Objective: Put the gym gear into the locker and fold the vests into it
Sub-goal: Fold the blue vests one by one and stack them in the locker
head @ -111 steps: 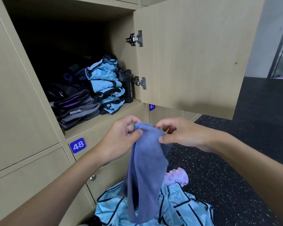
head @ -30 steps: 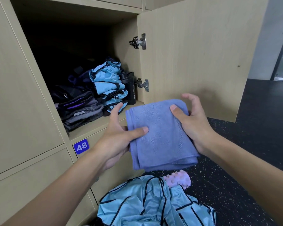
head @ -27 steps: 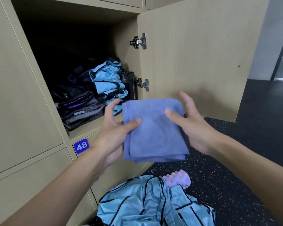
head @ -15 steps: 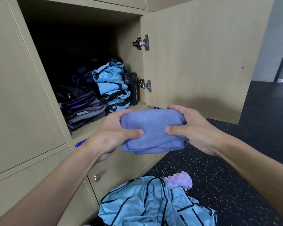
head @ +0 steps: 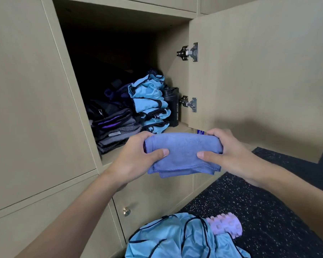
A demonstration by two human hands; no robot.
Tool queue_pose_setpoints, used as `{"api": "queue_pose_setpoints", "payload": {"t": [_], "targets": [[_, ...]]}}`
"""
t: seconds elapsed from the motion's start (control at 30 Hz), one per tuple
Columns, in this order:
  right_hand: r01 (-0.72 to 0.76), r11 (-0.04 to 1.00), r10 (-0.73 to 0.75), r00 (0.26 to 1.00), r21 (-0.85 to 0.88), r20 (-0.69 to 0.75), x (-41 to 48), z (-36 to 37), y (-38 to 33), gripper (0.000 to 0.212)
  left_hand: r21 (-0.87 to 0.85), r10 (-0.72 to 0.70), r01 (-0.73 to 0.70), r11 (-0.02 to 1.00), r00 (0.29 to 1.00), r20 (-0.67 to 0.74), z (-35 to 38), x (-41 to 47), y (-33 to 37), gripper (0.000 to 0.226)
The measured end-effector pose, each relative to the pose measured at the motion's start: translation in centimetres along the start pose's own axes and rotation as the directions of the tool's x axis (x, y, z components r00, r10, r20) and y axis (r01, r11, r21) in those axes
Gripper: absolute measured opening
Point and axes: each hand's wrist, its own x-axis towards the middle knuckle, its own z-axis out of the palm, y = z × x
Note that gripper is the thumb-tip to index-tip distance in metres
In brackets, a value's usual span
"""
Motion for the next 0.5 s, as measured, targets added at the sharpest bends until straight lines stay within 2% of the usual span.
{"api": "queue_pose_setpoints", "payload": {"t": [0.1, 0.2, 0.3, 0.4, 0.5], "targets": [[0.005, 0.976, -0.002, 1.000, 0.216, -0.018, 2.9, 1.5, 0.4, 0.027, -0.195, -0.050, 0.027, 0.980, 0.992, -0.115, -1.0, 1.5, -0.5, 0.017], [0.007, 0.893, 0.017, 0.999, 0.450, -0.049, 6.3, 4.0, 0.3, 0.031, -0.322, -0.116, 0.017, 0.946, 0.950, -0.290, -1.8, 3.3, -1.4, 0.016], [0.089, 0.889, -0.033, 0.991, 0.449, -0.130, 9.8, 6.5, 0.3, 0.031, -0.382, -0.200, 0.020, 0.924, 0.877, -0.437, -2.3, 4.9, -2.7, 0.032], [0.177, 0.910, -0.087, 0.966, 0.376, -0.245, 13.3, 8.1, -0.2, 0.021, -0.172, -0.079, -0.014, 0.985, 0.849, -0.523, -2.8, 6.4, -4.1, 0.052], [0.188, 0.912, -0.103, 0.966, 0.366, -0.238, 16.6, 9.2, -1.0, 0.020, 0.080, 0.076, -0.038, 0.996, 0.829, -0.554, -3.7, 7.9, -5.0, 0.038]]}}
